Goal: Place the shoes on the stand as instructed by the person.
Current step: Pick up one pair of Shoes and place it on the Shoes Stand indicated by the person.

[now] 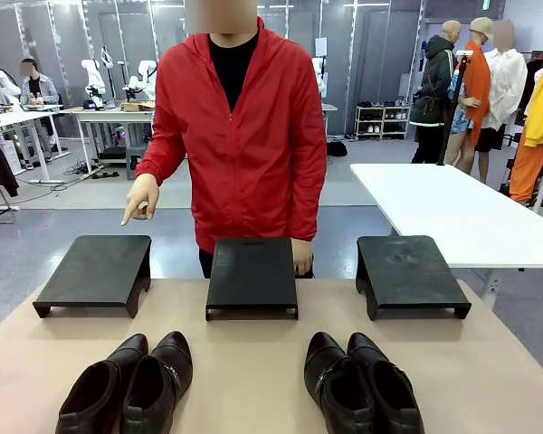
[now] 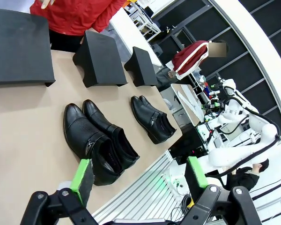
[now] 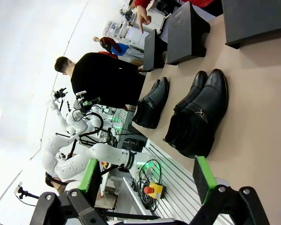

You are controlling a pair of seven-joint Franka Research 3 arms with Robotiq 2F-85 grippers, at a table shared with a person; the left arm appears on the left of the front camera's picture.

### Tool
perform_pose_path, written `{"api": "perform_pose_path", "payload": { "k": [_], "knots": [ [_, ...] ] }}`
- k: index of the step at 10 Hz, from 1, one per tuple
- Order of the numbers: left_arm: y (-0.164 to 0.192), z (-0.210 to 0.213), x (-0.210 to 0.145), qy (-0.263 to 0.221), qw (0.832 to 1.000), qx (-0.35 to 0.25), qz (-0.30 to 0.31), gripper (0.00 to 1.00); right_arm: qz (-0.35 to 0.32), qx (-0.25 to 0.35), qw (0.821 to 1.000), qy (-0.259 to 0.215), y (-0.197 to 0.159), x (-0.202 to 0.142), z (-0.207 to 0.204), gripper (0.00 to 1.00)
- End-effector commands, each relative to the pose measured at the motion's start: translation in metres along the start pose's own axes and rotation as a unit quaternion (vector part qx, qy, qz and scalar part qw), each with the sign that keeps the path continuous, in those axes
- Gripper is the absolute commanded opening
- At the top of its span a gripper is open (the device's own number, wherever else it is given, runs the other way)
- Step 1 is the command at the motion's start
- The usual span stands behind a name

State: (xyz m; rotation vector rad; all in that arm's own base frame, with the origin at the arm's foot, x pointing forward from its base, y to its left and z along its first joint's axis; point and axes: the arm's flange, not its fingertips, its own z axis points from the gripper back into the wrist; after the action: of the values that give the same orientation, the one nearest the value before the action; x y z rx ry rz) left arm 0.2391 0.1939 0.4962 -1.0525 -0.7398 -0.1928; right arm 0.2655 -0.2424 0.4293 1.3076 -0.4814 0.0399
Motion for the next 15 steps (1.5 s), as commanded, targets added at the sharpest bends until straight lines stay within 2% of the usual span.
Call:
{"api": "perform_pose_path", "payload": {
  "k": [1, 5, 6, 8, 10, 12, 13, 15],
  "knots": [
    [-0.001, 0.000, 0.001, -0.004, 1.000, -0.008, -0.006, 1.00, 0.006, 0.006, 1.000, -0.004, 0.000, 0.001, 0.001, 1.00],
    [0.000, 0.000, 0.000, 0.000, 1.000, 0.000, 0.000, 1.00, 0.006, 0.006, 1.000, -0.004, 0.000, 0.001, 0.001, 1.00],
    [-0.026, -0.007, 0.017, 0.027, 0.999, 0.018, -0.014, 1.00, 0.006, 0.006, 1.000, -0.004, 0.000, 0.001, 0.001, 1.00],
    [-0.088, -0.052, 0.054, 0.136, 0.988, 0.047, -0.061, 1.00, 0.006, 0.006, 1.000, -0.004, 0.000, 0.001, 0.001, 1.00],
    [-0.137, -0.094, 0.077, 0.229, 0.968, 0.070, -0.079, 1.00, 0.006, 0.006, 1.000, -0.004, 0.000, 0.001, 0.001, 1.00],
    [-0.174, -0.151, 0.078, 0.321, 0.933, 0.135, -0.092, 1.00, 0.006, 0.006, 1.000, -0.004, 0.000, 0.001, 0.001, 1.00],
    [-0.193, -0.185, 0.064, 0.354, 0.914, 0.168, -0.106, 1.00, 0.006, 0.006, 1.000, -0.004, 0.000, 0.001, 0.001, 1.00],
    [-0.211, -0.221, 0.033, 0.378, 0.896, 0.207, -0.106, 1.00, 0.006, 0.006, 1.000, -0.004, 0.000, 0.001, 0.001, 1.00]
  ]
}}
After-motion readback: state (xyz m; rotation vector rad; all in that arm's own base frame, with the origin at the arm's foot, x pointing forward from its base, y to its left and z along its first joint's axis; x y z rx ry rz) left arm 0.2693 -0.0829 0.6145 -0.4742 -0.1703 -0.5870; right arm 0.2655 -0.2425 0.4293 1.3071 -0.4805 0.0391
